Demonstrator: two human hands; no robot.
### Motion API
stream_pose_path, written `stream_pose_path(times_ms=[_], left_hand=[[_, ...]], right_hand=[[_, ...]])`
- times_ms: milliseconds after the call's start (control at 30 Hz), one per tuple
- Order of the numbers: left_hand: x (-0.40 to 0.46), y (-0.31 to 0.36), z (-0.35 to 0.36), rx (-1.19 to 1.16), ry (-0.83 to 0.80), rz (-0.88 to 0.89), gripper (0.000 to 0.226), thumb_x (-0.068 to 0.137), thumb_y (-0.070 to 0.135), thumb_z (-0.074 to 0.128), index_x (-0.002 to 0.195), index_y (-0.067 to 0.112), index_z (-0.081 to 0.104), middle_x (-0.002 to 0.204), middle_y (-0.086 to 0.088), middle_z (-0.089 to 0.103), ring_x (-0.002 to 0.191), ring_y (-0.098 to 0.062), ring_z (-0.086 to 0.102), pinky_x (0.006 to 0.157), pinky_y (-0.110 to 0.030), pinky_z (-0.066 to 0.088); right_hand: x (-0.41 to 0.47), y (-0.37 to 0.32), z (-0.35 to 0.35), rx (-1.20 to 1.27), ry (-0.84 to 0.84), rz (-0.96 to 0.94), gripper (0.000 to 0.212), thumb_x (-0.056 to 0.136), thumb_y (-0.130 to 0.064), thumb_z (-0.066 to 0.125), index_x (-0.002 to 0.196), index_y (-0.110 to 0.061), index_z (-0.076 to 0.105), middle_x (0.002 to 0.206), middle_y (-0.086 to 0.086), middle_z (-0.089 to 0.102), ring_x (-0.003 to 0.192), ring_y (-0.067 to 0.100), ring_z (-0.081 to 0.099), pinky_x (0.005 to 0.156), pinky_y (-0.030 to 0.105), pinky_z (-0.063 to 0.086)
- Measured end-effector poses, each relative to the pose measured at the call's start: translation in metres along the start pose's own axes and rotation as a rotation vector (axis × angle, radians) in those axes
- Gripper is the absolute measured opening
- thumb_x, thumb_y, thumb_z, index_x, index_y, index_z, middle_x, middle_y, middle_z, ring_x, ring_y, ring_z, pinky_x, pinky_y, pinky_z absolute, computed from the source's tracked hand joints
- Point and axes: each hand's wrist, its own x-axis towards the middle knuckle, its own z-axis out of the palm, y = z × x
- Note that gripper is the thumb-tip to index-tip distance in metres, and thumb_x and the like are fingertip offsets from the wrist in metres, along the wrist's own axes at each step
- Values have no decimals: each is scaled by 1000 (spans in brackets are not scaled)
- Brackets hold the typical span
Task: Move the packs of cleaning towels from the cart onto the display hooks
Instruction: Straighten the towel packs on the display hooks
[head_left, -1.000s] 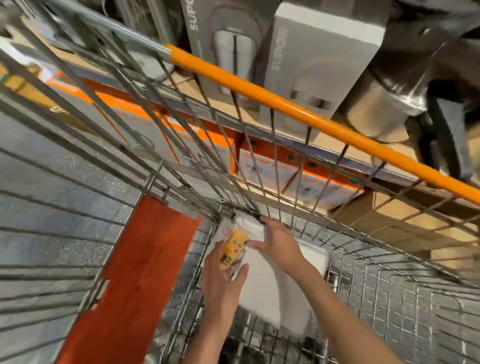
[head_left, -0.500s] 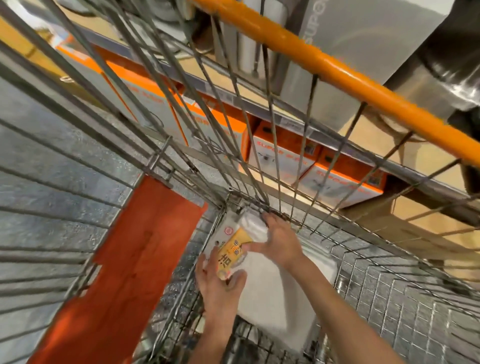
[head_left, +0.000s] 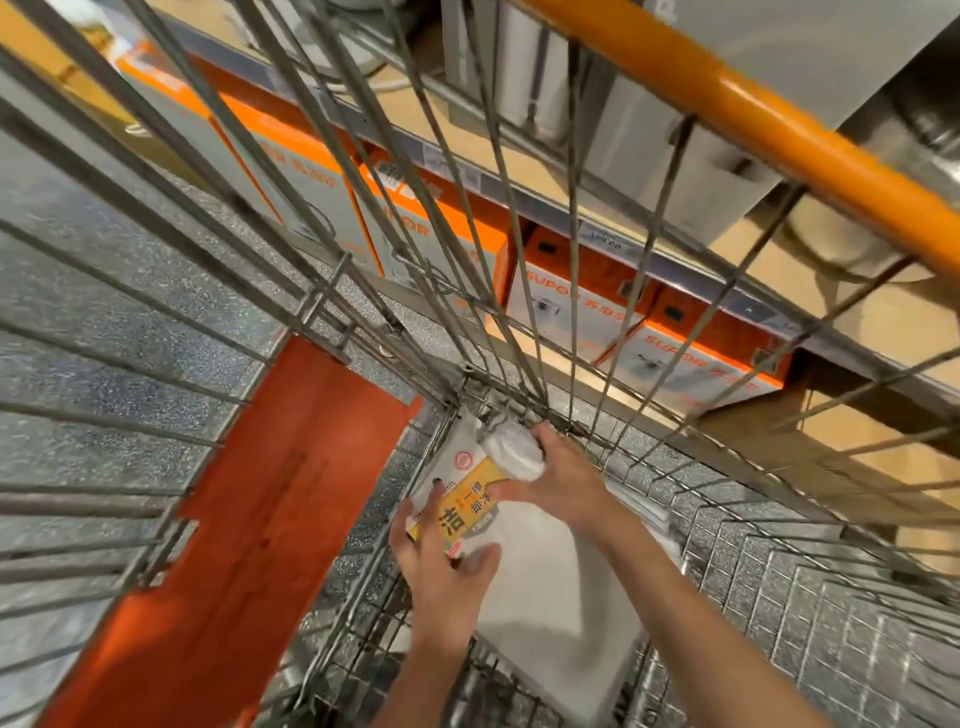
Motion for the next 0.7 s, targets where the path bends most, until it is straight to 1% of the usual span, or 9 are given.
stream_pose_path(times_ms=[100,167,233,300,367,467,533,600,700], left_hand=[[0,-2,2,4,9,14,89,64,-14,77,131,31,41,147,-4,5,122,-19,35,71,-2,46],[-1,-2,2,4,2,7,90,64,-14,77,132,30,40,147,-5,5,125,-22,36,70,-3,46],[-3,1,1,9,0,0,90,64,-12,78,131,34,37,147,-4,5,120,-10,30,68,-2,45],[-7,2,1,19,0,5,90,65,-11,76,133,33,37,147,-3,5,108,3,27,66,-2,45],[-10,6,0,32,3,-7,90,67,-9,74,138,30,36,147,1,4,108,-2,31,67,-7,45],[-15,13,-1,49,3,15,89,66,-10,73,140,23,36,148,-8,5,115,-20,37,76,-18,44],[-19,25,-4,59,-13,34,87,67,-12,73,139,20,36,147,-12,9,114,-23,40,77,-14,43],[-25,35,-7,34,3,107,84,66,-14,74,136,16,37,144,-20,15,114,-25,42,80,-10,44],[-39,60,-15,38,14,183,81,70,-8,76,135,21,36,146,-19,13,121,-23,35,77,4,39]], right_hand=[[-4,-4,-1,56,-3,-7,74,57,-48,85,113,-24,42,111,-4,63,99,21,60,83,38,49],[-6,-8,-2,84,-15,-3,77,57,-45,86,116,-23,41,110,-4,63,99,20,60,85,40,50],[-9,-10,-3,75,-36,-12,84,59,-44,86,126,-18,42,120,-3,61,109,20,58,93,41,48],[-13,-12,-5,35,-59,-34,92,62,-46,83,137,-14,40,133,-1,56,120,20,53,100,40,45],[-18,-14,-7,-2,-66,-76,92,66,-47,80,140,-15,37,139,1,51,124,22,50,102,41,43],[-30,-17,-12,-14,-33,-100,91,69,-48,78,143,-18,34,141,0,49,126,22,48,104,42,41],[-40,-18,-15,49,-10,-100,91,68,-49,78,143,-20,35,139,0,52,125,22,50,102,44,42],[-55,-21,-21,116,16,-103,88,66,-51,78,140,-23,39,134,-3,56,122,20,52,101,44,43],[-84,-26,-31,258,65,-114,64,62,-50,81,117,-35,53,112,-13,66,105,13,61,93,45,48]])
